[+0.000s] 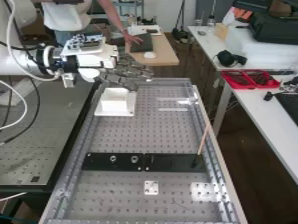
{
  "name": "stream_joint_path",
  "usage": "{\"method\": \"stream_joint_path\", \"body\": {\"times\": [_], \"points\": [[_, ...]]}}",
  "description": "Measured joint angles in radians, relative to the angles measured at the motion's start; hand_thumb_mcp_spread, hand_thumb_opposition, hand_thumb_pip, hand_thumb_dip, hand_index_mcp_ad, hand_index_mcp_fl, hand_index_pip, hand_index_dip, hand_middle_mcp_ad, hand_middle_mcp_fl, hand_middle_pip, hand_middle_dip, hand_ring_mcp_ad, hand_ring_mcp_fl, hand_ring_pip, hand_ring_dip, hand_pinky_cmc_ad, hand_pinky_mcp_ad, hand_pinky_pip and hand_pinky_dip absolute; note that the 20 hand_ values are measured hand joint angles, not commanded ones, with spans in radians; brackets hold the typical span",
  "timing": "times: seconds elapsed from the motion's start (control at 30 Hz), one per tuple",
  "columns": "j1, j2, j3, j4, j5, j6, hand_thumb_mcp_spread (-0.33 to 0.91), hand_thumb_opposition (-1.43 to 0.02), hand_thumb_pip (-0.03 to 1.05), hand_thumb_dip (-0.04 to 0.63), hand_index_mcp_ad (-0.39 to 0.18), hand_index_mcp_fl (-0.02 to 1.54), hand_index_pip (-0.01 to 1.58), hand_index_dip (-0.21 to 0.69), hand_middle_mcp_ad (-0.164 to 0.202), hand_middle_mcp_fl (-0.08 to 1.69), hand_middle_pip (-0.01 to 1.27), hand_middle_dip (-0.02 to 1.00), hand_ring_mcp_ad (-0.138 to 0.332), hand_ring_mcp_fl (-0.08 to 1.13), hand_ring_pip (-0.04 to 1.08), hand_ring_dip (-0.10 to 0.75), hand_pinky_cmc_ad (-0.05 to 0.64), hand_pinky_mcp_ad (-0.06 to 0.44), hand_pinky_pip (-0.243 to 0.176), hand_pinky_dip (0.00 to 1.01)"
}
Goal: Grab the smaller nut and place it in the white container
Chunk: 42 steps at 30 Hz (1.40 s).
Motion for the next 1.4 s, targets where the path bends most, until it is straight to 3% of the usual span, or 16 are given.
{"method": "stream_joint_path", "body": {"times": [0.3, 0.5, 1.4], "points": [[-0.082, 0.048, 0.038, -0.081, 0.005, 0.033, 0.25, -0.8, 0.73, 0.204, -0.117, 0.22, 0.35, -0.016, 0.061, 0.12, 0.13, 0.23, 0.164, 0.01, 0.14, 0.087, 0.34, 0.274, -0.061, 0.7], [-0.095, 0.057, 0.042, -0.098, 0.012, 0.03, 0.25, -0.8, 0.73, 0.204, -0.11, 0.28, 0.29, 0.012, 0.061, 0.15, 0.13, 0.23, 0.164, 0.01, 0.14, 0.087, 0.339, 0.276, -0.061, 0.7], [-0.091, 0.063, 0.062, -0.12, 0.034, 0.018, 0.25, -0.8, 0.69, 0.206, -0.108, 0.27, 0.14, 0.075, 0.058, 0.16, 0.13, 0.23, 0.164, 0.01, 0.14, 0.087, 0.34, 0.276, -0.061, 0.7]]}}
